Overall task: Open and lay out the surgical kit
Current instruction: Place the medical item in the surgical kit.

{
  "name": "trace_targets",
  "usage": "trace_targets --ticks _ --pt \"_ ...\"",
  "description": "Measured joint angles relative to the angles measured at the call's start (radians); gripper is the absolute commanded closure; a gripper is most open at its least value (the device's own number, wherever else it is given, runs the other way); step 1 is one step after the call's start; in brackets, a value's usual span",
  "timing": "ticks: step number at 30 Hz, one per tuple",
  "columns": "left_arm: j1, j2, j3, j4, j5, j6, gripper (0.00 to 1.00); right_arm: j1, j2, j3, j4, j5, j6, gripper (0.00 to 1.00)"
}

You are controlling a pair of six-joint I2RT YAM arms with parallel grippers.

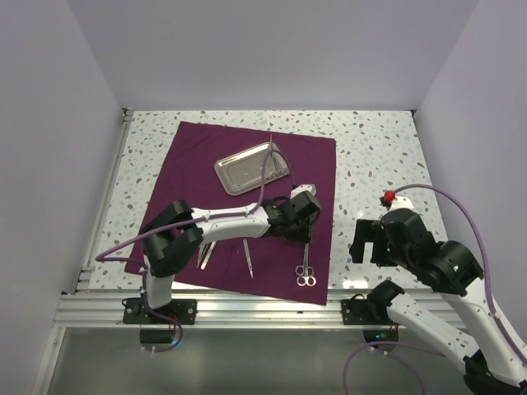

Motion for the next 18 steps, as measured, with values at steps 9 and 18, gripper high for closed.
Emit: trace_targets --ticks 9,18 --pt "0.032 0.001 0.141 -0.192 -0.084 0.098 0.41 0.0 0.051 0.0 0.002 0.021 0.001 0.02" --pt "0.301 0.066 0.381 -0.197 -0.161 0.33 0.43 0.0 0.13 0.028 0.01 0.079 0.003 0.02"
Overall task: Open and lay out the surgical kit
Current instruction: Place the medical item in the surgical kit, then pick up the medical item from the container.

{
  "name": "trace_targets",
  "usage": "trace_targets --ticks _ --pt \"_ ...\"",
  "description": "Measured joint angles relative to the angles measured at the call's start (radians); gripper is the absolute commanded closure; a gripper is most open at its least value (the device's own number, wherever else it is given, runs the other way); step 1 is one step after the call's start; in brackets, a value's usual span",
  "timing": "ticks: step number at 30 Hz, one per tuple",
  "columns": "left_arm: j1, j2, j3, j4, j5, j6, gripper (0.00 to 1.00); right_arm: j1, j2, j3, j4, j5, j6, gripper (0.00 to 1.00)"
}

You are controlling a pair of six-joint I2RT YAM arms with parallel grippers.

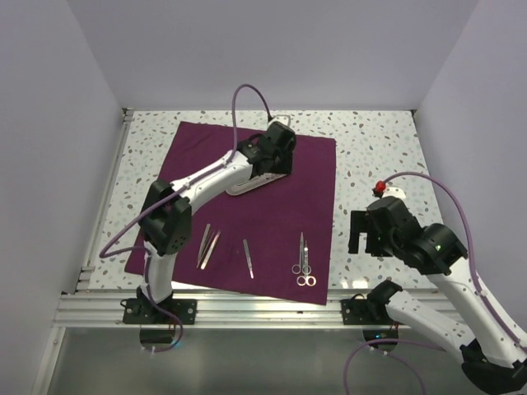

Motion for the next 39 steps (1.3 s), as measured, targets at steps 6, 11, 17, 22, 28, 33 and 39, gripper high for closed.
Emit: trace_targets --ticks 6,11,17,22,28,33,39 --pt "0.097 0.209 0.201 -0.008 -0.08 0.145 0.43 0.0 0.055 0.006 0.005 0.03 0.005 0.02" --pt "0.113 0.375 0.324 -0.008 -0.133 0.202 0.42 0.0 0.103 0.02 0.005 0.052 0.006 0.02" --pt "0.135 0.484 0.406 0.026 -0.189 0.236 0.41 0.0 0.144 0.023 0.003 0.069 0.007 0.01" --pt "0.176 0.534 0.475 0.081 -0.188 0.254 0.4 0.0 0.161 0.03 0.001 0.084 0.007 0.02" --pt "0.227 0.575 0.522 0.144 -0.143 0.262 0.39 0.0 0.198 0.032 0.005 0.087 0.0 0.02" --pt "0.241 0.61 0.542 0.166 -0.091 0.265 0.42 0.0 0.247 0.035 0.016 0.102 -0.019 0.02" --pt "0.237 0.613 0.543 0.193 -0.015 0.266 0.45 0.0 0.297 0.037 0.046 0.103 -0.045 0.02"
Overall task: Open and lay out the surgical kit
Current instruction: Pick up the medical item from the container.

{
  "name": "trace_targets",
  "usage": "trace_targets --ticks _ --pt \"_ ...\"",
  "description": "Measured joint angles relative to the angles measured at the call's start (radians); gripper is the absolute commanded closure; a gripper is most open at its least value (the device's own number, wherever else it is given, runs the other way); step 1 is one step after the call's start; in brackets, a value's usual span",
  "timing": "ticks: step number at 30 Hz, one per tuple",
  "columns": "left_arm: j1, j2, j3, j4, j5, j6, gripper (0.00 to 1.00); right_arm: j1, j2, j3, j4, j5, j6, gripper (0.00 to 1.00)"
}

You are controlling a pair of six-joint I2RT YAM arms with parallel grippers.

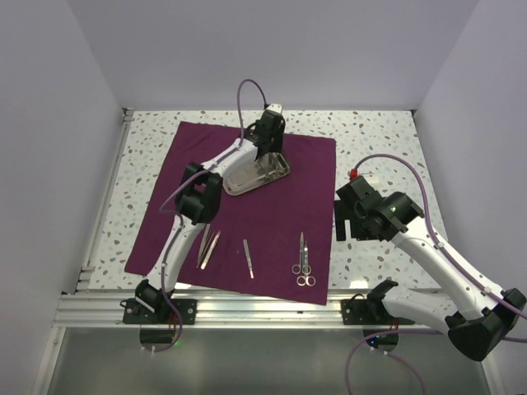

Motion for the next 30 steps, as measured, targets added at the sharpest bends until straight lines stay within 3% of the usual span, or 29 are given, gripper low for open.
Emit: trace_targets --ticks 17,30 --pt "-0.005 0.047 0.05 -0.001 -0.005 -0.004 0.59 0.0 0.004 0.0 0.029 0.0 -0.028 0.02" --pt "-0.002 0.053 0.058 -0.016 -0.011 -0.004 0.94 0.0 0.04 0.0 0.059 -0.007 -0.06 0.02"
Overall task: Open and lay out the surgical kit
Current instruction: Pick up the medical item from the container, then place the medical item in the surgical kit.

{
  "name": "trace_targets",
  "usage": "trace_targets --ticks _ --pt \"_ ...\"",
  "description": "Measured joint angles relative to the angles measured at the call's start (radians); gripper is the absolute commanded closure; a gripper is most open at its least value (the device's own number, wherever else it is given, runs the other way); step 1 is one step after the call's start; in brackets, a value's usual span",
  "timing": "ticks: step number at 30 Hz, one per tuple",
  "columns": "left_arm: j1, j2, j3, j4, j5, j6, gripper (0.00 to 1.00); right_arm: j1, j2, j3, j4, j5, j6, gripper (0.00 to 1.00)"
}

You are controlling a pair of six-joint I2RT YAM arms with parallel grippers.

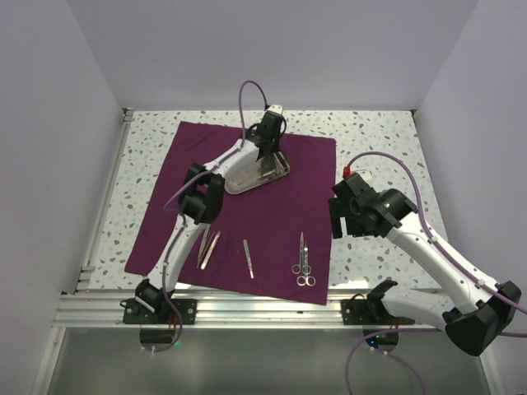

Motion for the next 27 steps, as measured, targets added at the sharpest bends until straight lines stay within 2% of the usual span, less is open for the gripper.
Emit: trace_targets --ticks 1,13,19,22,27 --pt "0.0 0.0 0.0 0.0 0.0 0.0 1.0 0.0 0.002 0.0 0.003 -0.002 -0.003 0.02" --pt "0.033 -0.07 -0.052 -0.036 0.042 0.011 1.0 -0.001 -0.022 0.0 0.042 -0.024 -0.027 0.02" --pt "0.057 -0.215 -0.087 -0.068 0.06 0.0 1.0 -0.001 -0.075 0.0 0.051 -0.035 -0.028 0.02" --pt "0.061 -0.359 -0.188 -0.059 0.063 -0.018 1.0 -0.001 -0.113 0.0 0.055 -0.052 -0.027 0.02" --pt "0.03 -0.664 -0.535 -0.045 0.046 -0.085 1.0 -0.001 -0.174 0.0 0.058 -0.089 -0.012 0.02"
